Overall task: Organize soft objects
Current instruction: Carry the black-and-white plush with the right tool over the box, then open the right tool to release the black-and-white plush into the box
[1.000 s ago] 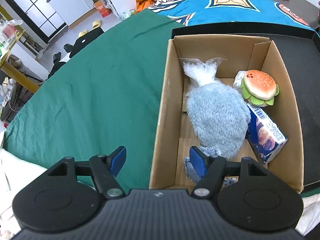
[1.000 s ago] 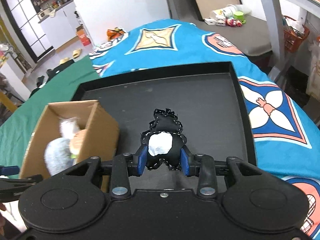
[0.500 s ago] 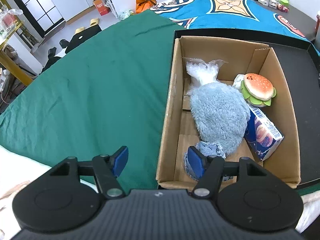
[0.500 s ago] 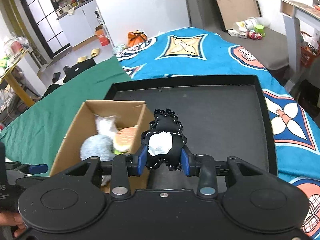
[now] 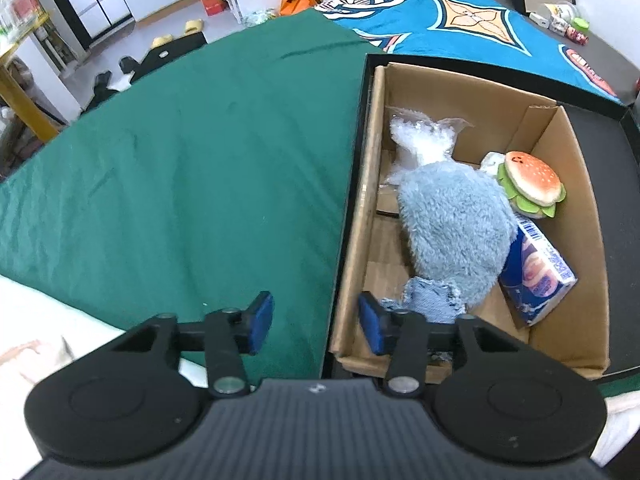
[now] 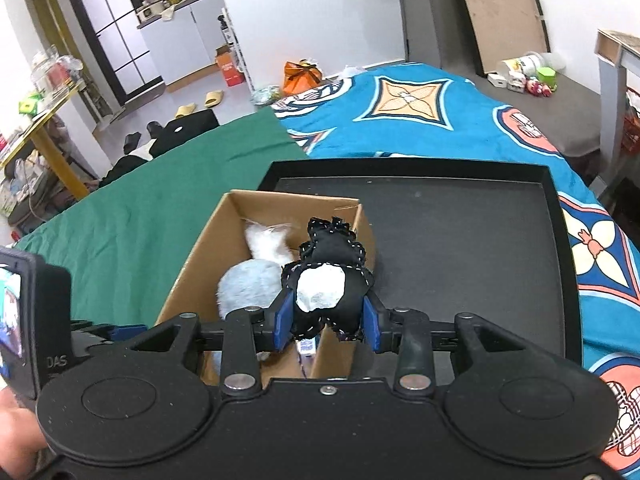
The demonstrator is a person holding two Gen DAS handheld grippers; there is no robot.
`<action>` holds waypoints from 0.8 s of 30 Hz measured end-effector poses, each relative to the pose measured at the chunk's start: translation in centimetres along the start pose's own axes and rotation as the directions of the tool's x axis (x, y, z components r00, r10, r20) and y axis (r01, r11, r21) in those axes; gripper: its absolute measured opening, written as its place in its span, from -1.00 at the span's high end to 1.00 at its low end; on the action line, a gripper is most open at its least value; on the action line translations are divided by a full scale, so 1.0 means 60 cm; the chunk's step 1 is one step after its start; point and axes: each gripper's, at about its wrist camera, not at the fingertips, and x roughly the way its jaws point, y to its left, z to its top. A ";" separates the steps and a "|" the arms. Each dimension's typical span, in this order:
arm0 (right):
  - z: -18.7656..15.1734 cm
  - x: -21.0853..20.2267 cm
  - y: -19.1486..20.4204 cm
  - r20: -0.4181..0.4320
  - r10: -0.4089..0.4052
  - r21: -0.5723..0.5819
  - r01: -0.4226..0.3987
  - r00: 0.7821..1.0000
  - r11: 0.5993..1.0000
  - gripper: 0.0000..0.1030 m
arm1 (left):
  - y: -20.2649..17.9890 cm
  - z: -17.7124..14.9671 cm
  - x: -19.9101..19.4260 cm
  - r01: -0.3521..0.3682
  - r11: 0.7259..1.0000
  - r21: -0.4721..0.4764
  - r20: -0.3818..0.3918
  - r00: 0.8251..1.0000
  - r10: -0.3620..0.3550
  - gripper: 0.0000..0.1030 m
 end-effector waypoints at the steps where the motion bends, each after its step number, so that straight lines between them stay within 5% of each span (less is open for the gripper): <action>1: -0.001 -0.001 0.006 -0.001 -0.001 -0.006 0.001 1.000 1.000 0.29 | 0.001 -0.001 0.000 0.017 1.000 -0.002 0.001 1.000 -0.017 0.35; 8: -0.012 0.004 0.035 -0.025 0.006 -0.024 -0.006 1.000 1.000 0.29 | 0.004 -0.006 -0.005 0.091 0.996 -0.005 0.021 0.996 -0.091 0.78; 16: -0.022 0.014 0.067 -0.051 0.007 -0.036 -0.009 0.999 0.999 0.27 | 0.017 -0.008 -0.007 0.142 0.990 -0.024 0.036 0.989 -0.141 0.80; 19: -0.022 0.017 0.076 -0.066 0.050 -0.032 -0.052 0.997 0.998 0.00 | 0.020 -0.008 -0.006 0.156 0.987 -0.027 0.037 0.987 -0.155 0.80; 22: -0.019 0.012 0.076 -0.048 0.025 -0.019 -0.026 0.999 0.999 -0.46 | 0.024 -0.009 -0.006 0.165 0.986 -0.032 0.038 0.986 -0.164 0.80; 24: -0.016 0.007 0.068 -0.039 0.014 -0.004 -0.014 0.999 1.000 -0.47 | 0.025 -0.009 -0.007 0.170 0.985 -0.033 0.040 0.985 -0.169 0.80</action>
